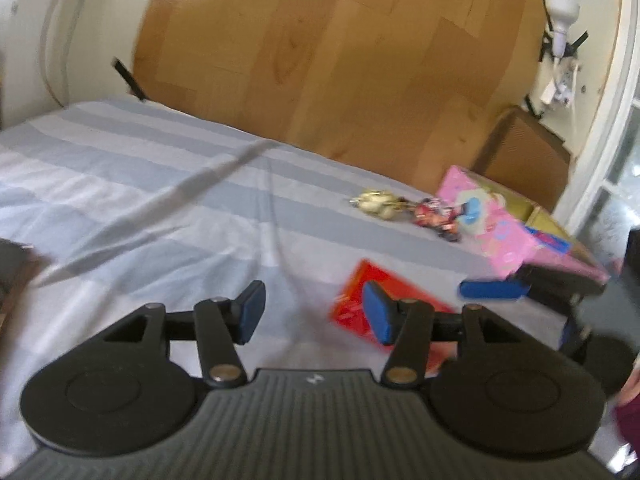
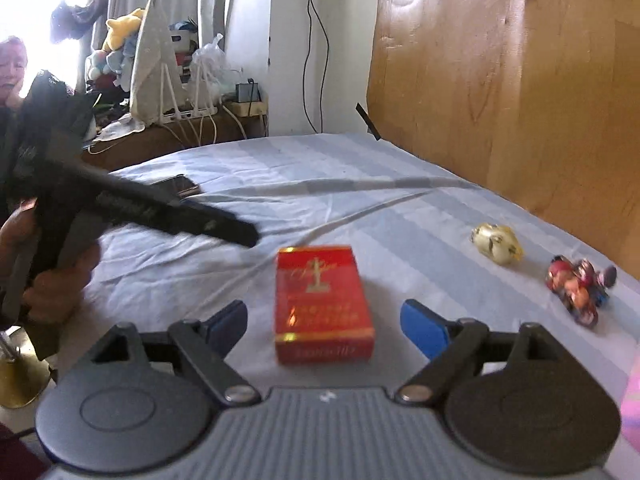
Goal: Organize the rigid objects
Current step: 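Grasp the red cigarette pack with the right gripper and lift it, then carry the red pack with the right gripper and release it into the tin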
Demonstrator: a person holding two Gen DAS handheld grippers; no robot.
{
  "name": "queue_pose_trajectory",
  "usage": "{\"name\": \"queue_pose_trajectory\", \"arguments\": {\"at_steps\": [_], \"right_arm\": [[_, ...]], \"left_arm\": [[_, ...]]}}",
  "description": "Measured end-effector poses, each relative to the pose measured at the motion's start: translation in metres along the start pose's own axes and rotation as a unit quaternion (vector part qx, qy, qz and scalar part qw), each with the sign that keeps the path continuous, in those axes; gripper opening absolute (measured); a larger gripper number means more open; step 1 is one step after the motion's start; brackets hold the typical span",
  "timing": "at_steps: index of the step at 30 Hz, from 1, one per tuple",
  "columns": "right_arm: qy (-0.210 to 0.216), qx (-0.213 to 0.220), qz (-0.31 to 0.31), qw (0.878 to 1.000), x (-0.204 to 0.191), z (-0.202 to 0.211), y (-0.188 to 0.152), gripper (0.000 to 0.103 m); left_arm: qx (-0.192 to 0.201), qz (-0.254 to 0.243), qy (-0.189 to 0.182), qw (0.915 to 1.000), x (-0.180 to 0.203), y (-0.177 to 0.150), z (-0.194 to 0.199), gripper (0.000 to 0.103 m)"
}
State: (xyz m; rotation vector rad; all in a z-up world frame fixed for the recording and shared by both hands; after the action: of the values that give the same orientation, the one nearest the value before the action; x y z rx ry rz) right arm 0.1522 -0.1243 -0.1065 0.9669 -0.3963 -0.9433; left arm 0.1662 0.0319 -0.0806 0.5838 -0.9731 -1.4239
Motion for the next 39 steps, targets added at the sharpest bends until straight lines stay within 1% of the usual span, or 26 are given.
{"name": "queue_pose_trajectory", "arguments": {"at_steps": [2,4,5,6,7,8,9,10,11,12,13,15,17,19,21,23,26,28,29,30,31,32,33,34,36,39], "right_arm": [[0.0,-0.002,-0.011,1.0,0.001,-0.001,-0.002,0.085],[-0.001,-0.007,-0.022,1.0,-0.001,-0.008,-0.004,0.083],[-0.003,-0.01,-0.025,1.0,0.0,-0.011,-0.004,0.082],[-0.005,-0.011,-0.028,1.0,0.001,-0.013,-0.003,0.082],[-0.006,-0.012,-0.032,0.999,0.0,-0.016,-0.005,0.082],[-0.004,-0.015,-0.036,0.999,0.001,-0.019,-0.006,0.068],[-0.003,-0.026,-0.038,0.999,0.002,-0.025,-0.006,0.058],[-0.006,-0.032,-0.038,0.999,0.002,-0.026,-0.008,0.057],[-0.004,-0.031,-0.036,0.999,0.002,-0.024,-0.007,0.056],[-0.004,-0.027,-0.037,0.999,0.002,-0.019,-0.007,0.056],[-0.008,-0.017,-0.034,0.999,0.004,-0.011,-0.008,0.056],[-0.03,0.001,-0.026,0.999,0.01,0.01,-0.006,0.056],[-0.068,0.027,-0.027,0.997,0.026,0.042,0.0,0.056],[-0.11,0.055,-0.039,0.992,0.05,0.076,0.002,0.056],[-0.154,0.08,-0.054,0.983,0.077,0.11,0.0,0.056],[-0.195,0.096,-0.072,0.973,0.109,0.142,-0.008,0.056],[-0.226,0.102,-0.112,0.962,0.154,0.173,-0.026,0.056],[-0.243,0.099,-0.127,0.956,0.176,0.181,-0.038,0.056],[-0.253,0.096,-0.132,0.954,0.185,0.183,-0.043,0.057],[-0.26,0.095,-0.137,0.951,0.194,0.184,-0.048,0.057],[-0.264,0.093,-0.145,0.949,0.204,0.182,-0.053,0.058],[-0.271,0.091,-0.15,0.946,0.21,0.181,-0.056,0.064],[-0.285,0.095,-0.155,0.941,0.216,0.181,-0.06,0.067],[-0.292,0.106,-0.16,0.937,0.219,0.186,-0.063,0.068],[-0.281,0.137,-0.173,0.934,0.219,0.193,-0.065,0.066],[-0.287,0.171,-0.17,0.927,0.21,0.205,-0.06,0.066]], "left_arm": [[-0.001,-0.011,-0.009,0.9999,0.014,0.006,-0.005,0.056],[-0.005,-0.031,-0.004,0.9995,0.027,0.009,-0.015,0.064],[-0.013,-0.037,-0.004,0.9992,0.031,0.007,-0.02,0.07],[-0.024,-0.044,-0.008,0.9987,0.035,0.005,-0.026,0.07],[-0.036,-0.05,-0.009,0.998,0.039,0.001,-0.032,0.069],[-0.049,-0.055,-0.008,0.9972,0.041,-0.005,-0.037,0.064],[-0.045,-0.048,-0.008,0.9978,0.042,-0.008,-0.037,0.063],[-0.043,-0.04,-0.003,0.9983,0.042,-0.008,-0.034,0.061],[-0.043,-0.029,0.0,0.9987,0.042,-0.006,-0.032,0.056],[-0.042,-0.018,-0.002,0.9989,0.046,-0.001,-0.028,0.05],[-0.04,-0.015,-0.009,0.9991,0.053,0.006,-0.025,0.047],[-0.029,-0.03,-0.031,0.9986,0.082,0.025,-0.024,0.046],[-0.014,-0.058,-0.056,0.9966,0.122,0.045,-0.025,0.046],[0.001,-0.096,-0.084,0.9918,0.177,0.065,-0.031,0.046],[0.011,-0.128,-0.11,0.9857,0.225,0.077,-0.041,0.047],[0.012,-0.158,-0.135,0.9781,0.271,0.082,-0.059,0.048],[0.001,-0.175,-0.153,0.9726,0.318,0.079,-0.093,0.048],[0.003,-0.187,-0.15,0.9709,0.341,0.072,-0.111,0.049],[0.002,-0.198,-0.142,0.97,0.349,0.069,-0.119,0.054],[-0.002,-0.214,-0.13,0.9683,0.356,0.064,-0.125,0.061],[0.0,-0.229,-0.115,0.9667,0.359,0.059,-0.129,0.061],[0.005,-0.235,-0.104,0.9664,0.359,0.058,-0.129,0.061],[0.01,-0.233,-0.097,0.9676,0.355,0.057,-0.126,0.061],[0.012,-0.224,-0.098,0.9695,0.347,0.058,-0.12,0.061],[0.019,-0.2,-0.102,0.9743,0.322,0.065,-0.104,0.061],[0.029,-0.163,-0.078,0.9831,0.269,0.071,-0.076,0.061]]}}
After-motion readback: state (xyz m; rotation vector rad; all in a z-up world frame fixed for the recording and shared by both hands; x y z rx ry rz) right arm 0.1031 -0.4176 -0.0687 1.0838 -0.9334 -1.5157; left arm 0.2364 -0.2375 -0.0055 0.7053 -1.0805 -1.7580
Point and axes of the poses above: each gripper's, at about its wrist camera, not at the fingertips, and z roughly against the way its jaws point, x to its right, y to its top, the point moved 8 cm from there along -z, roughly the way its jaws point, and after that the axes turned 14 degrees about y, right-handed, at the moved point
